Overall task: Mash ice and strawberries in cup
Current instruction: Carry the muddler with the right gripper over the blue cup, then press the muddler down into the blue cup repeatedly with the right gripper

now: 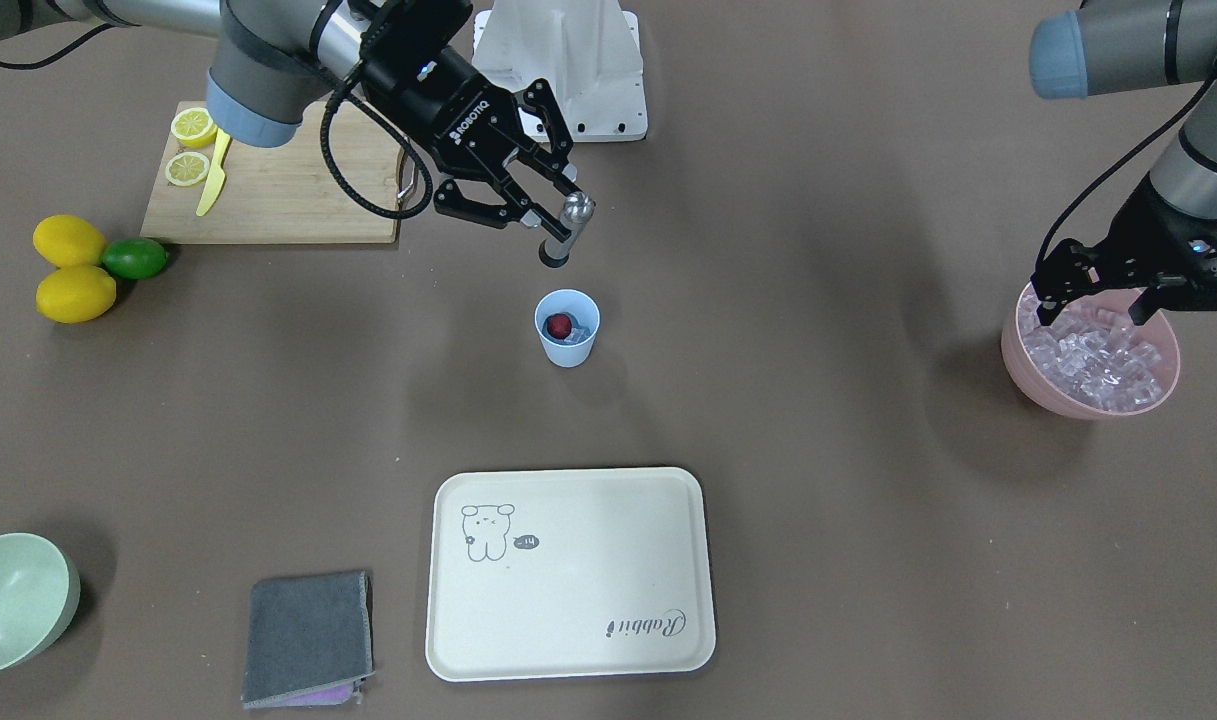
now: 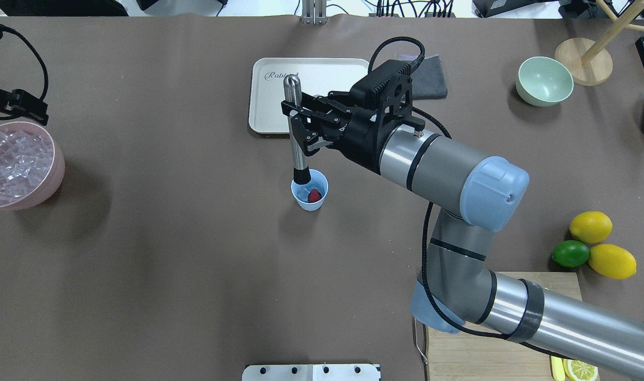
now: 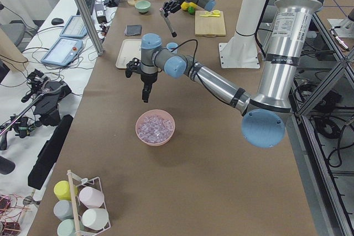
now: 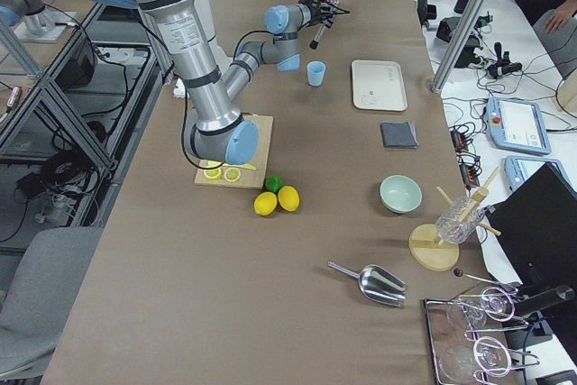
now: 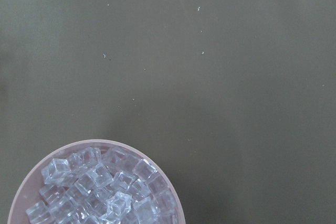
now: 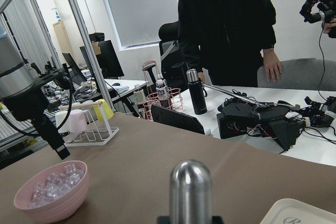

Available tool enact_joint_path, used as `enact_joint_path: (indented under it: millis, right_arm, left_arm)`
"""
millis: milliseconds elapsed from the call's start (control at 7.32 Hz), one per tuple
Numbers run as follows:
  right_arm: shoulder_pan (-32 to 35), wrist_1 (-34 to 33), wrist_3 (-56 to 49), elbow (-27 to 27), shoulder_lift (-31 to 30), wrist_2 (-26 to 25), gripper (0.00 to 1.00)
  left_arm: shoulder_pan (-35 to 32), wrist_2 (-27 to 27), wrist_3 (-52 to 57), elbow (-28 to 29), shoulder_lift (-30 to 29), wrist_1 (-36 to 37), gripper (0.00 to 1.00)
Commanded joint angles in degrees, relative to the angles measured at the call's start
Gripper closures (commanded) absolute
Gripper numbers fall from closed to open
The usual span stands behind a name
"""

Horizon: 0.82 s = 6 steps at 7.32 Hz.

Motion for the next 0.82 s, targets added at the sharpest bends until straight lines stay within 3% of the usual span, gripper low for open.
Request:
enact_joint_path:
  millis: [0,683]
  right_arm:
    - [-0.6,13.6,-0.3,-10.4,0.7,-4.9,1.0]
    - [-3.1,14.3,-0.5,-11.1,-1.0,-6.4,1.0]
  left_arm:
    - [0.0,0.0,0.1,-0.1,-0.4,1.5,0.03]
    - [-0.1,0.1,0.1,-0.8,-3.3,6.3,0.03]
